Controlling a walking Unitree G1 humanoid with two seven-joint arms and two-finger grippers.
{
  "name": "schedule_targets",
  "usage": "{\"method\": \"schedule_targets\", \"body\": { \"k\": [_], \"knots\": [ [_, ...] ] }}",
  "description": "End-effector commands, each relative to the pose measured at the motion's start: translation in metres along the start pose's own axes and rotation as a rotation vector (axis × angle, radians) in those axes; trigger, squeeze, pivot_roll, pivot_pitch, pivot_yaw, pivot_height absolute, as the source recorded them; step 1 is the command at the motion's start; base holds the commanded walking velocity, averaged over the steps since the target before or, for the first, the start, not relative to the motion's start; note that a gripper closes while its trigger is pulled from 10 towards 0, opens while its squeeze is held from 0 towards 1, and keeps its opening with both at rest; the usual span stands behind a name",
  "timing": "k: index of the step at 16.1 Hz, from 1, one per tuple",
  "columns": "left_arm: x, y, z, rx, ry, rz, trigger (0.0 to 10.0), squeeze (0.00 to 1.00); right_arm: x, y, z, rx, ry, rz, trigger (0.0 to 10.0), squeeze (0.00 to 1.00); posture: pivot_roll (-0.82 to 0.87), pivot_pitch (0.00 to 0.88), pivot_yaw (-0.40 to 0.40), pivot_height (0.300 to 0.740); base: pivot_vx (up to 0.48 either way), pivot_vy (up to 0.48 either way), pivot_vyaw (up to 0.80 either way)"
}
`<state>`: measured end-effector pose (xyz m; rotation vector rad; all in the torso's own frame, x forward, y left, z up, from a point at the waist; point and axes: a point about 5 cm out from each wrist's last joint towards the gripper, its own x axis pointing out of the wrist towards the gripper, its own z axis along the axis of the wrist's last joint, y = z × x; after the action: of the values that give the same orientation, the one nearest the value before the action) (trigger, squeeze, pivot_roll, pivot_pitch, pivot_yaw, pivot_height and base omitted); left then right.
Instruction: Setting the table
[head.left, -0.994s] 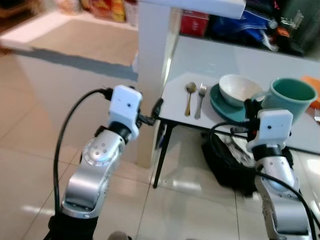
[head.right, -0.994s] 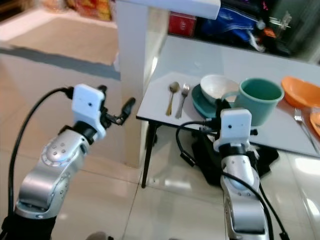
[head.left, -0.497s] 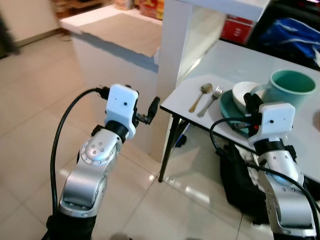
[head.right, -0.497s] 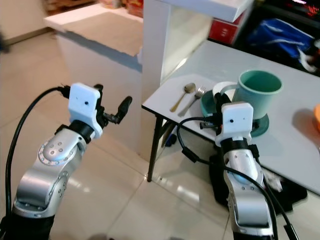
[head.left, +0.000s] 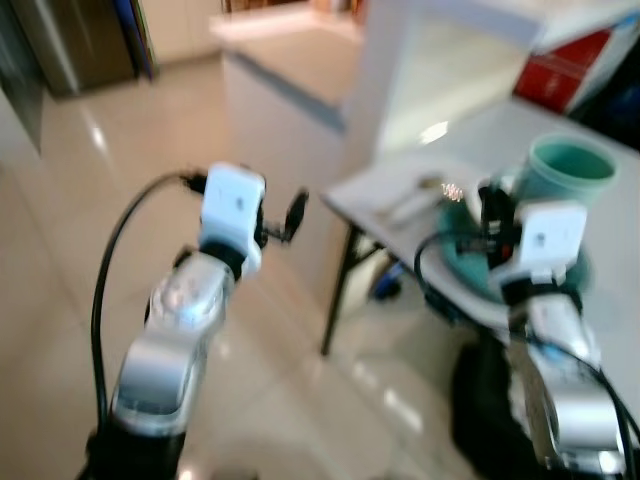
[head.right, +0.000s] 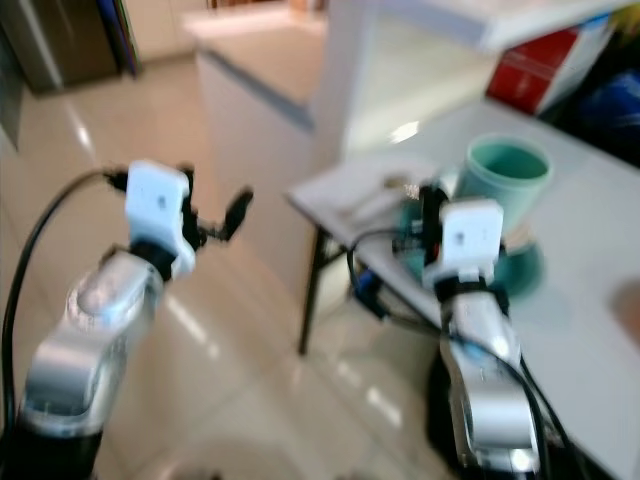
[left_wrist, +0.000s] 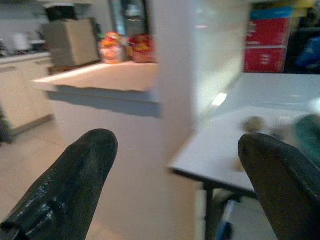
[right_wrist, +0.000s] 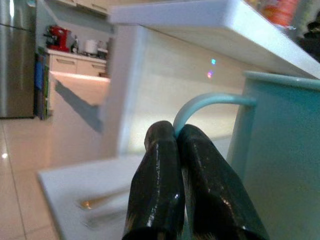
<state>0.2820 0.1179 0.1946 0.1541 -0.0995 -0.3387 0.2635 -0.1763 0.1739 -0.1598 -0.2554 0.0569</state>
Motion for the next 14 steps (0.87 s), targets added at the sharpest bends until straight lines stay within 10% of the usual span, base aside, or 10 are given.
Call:
{"method": "schedule_targets", "body": {
  "k": [1,14],
  "knots": [
    [0.004,-0.004,0.004,0.005,-0.018,-0.028,10.0,0.00,-0.001,-0.007,0.004,-0.001,-0.017,-0.017,10.0,0.00,0.05,0.035,-0.063,0.740,0.000,-0.480,0.00],
    [0.011,0.009,0.019,-0.010,-0.069,0.018,10.0,0.00,0.003,0.004,0.005,0.051,-0.008,0.015,10.0,0.00,0.06,0.045,-0.057,0.740,0.130,-0.037,-0.03]
  ]
}}
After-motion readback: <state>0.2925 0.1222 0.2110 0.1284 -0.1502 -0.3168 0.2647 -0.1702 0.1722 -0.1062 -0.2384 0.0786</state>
